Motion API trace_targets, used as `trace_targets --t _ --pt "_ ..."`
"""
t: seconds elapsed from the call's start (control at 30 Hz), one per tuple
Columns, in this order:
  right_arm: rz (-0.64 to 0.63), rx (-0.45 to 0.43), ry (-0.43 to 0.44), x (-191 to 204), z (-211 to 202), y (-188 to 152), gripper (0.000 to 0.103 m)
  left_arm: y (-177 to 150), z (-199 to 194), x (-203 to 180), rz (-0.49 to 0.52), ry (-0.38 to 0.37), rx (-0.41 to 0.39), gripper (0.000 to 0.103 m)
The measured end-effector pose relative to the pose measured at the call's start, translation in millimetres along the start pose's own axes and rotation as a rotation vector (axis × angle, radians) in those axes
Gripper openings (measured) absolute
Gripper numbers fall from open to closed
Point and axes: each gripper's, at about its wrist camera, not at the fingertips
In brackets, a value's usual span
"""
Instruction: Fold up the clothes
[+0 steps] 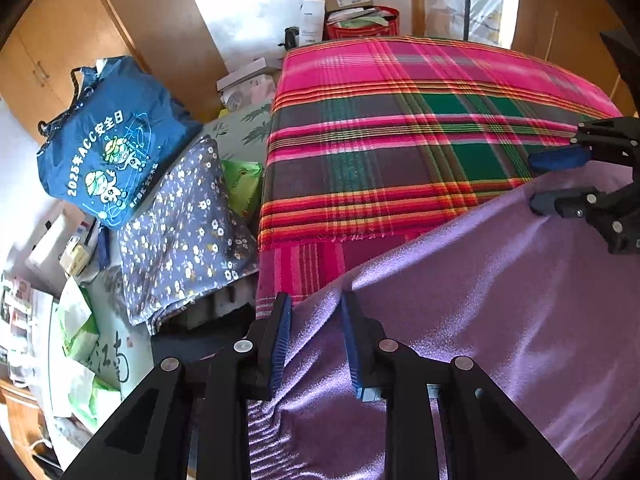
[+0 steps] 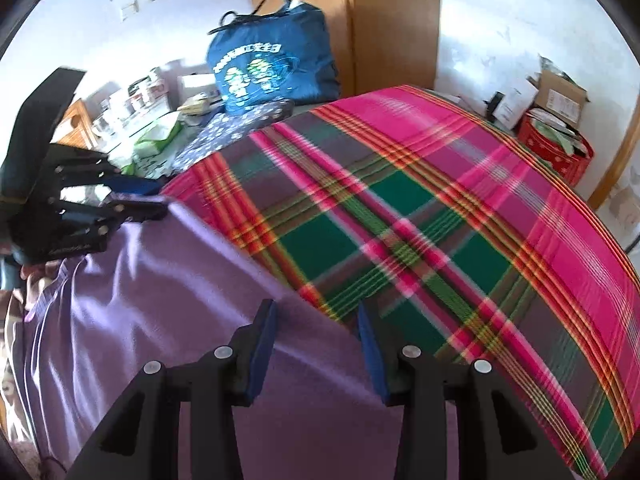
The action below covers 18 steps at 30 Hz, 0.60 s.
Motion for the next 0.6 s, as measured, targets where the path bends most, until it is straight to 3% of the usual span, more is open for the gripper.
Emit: trace_targets --t 0.17,0.3,0.4,0.47,0.5,0.6 --pt "-0.030 0.007 -0.017 4.8 1.0 -0.1 0.042 -0.6 0.5 1.0 0.000 -0.006 -0.004 0.025" --pt "-0.030 0.012 -0.021 5.7 1.5 0.7 0.042 -0.6 0.8 0.3 -0.004 -0.016 -0.003 0.018" --pt "-0.035 0.020 0.000 8.4 1.4 0.9 0.031 -0.9 0.6 -1.6 -0.002 -0.014 -0.008 0.014" --pt "-0.033 0.027 0.022 9.6 0.7 1.1 0.018 -1.4 0.4 -1.7 -0.007 -0.014 -0.011 0.013" --pt "-0.033 0.030 0.030 10.6 0.4 1.1 0.007 -1.7 0.2 -1.6 -0.010 -0.015 -0.013 0.012" --pt "-0.045 0.023 0.016 15.1 -1.2 -0.3 0.006 -2.0 -0.3 0.6 -0.020 -0.016 -0.018 0.009"
Point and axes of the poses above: each gripper's, at about its wrist camera, not at the fingertips, and z roughly the way its jaws point, x to its left, y to its top, and after that the axes turned 1 degree about y, right-handed
